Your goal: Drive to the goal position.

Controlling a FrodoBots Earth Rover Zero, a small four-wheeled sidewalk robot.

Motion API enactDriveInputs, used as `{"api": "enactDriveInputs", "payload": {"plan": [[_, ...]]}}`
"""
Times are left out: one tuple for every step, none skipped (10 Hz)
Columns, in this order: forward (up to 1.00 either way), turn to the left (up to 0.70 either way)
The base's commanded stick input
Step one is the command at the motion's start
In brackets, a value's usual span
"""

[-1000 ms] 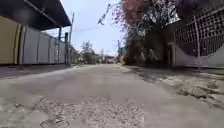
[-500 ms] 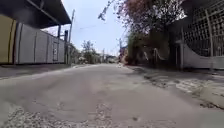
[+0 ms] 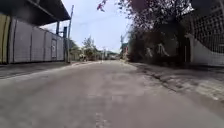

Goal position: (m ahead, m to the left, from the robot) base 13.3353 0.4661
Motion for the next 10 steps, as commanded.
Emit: {"api": "enactDriveInputs", "payload": {"plan": [[1.0, -0.04], [1.0, -0.07], [1.0, -0.11], [1.0, -0.34], [1.0, -0.18], [1.0, 0.0], [1.0, 0.0], [1.0, 0.0], [1.0, 0.0], [1.0, 0.0]]}}
